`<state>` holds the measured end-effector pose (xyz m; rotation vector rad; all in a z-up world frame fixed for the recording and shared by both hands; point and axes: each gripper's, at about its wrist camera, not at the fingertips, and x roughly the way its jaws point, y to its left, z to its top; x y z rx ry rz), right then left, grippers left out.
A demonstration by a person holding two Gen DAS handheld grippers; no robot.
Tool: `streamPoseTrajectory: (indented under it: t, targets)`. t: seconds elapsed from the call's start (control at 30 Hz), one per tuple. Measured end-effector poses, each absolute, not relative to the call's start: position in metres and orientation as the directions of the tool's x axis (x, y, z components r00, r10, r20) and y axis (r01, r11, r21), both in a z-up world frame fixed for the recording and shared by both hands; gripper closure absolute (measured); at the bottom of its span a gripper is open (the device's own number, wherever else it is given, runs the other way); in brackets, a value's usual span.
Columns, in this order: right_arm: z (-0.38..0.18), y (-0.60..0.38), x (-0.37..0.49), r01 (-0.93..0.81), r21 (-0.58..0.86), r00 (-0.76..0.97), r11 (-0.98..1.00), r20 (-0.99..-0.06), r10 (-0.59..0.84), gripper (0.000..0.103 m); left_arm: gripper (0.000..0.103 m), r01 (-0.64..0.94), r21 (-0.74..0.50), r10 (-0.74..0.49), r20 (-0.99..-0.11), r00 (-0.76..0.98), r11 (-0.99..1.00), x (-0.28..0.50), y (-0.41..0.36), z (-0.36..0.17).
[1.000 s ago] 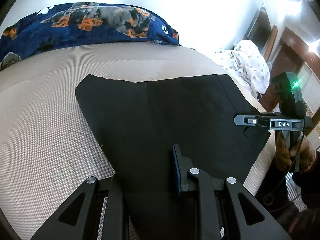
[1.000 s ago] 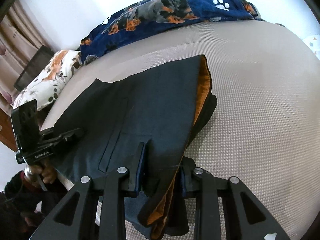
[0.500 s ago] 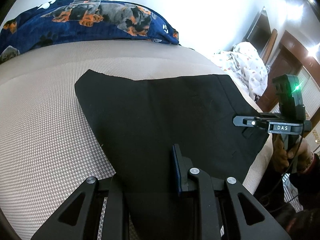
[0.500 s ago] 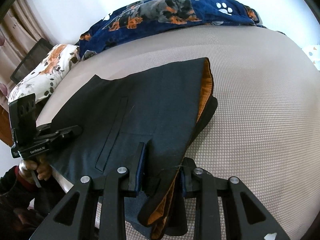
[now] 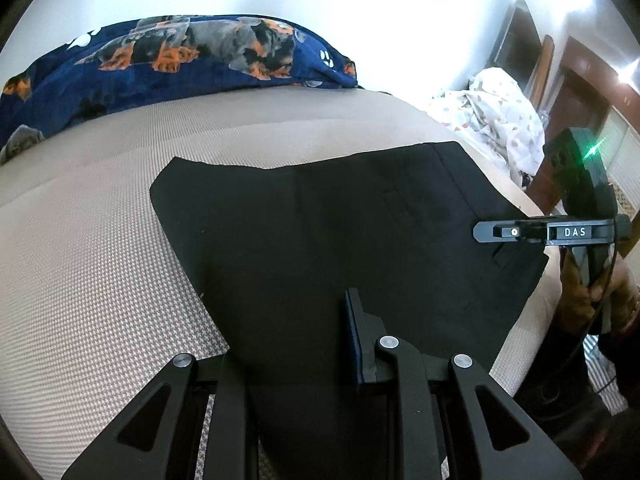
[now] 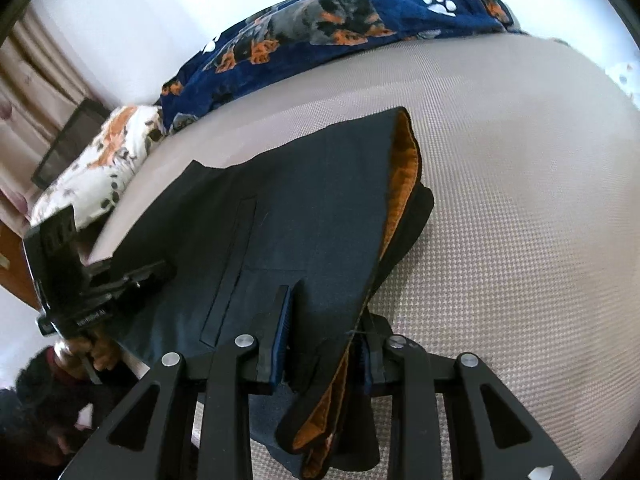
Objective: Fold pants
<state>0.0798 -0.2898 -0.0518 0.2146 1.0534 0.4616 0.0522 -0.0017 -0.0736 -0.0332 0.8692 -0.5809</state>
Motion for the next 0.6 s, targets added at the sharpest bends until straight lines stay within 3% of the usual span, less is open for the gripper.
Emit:
streamPoseTrajectory:
  t: [0.4, 0.6]
  targets:
    - [-0.0558, -0.2986, 0.082, -0.2, 0.491, 0.396, 0.848, -0.751, 0.528, 0.077, 0.081, 0.477, -0.207, -0.468, -0.707, 0.531, 0.854, 0.0478, -0.0023, -0.0688]
    - [-0.0549, -0.2932, 0.0832, -0.226, 0.446, 0.389, 0.866, -0.774, 0.5, 0.077, 0.081, 0.477, -0.22, -0.476, -0.707, 0.523, 0.851, 0.0479, 0.0, -0.0702]
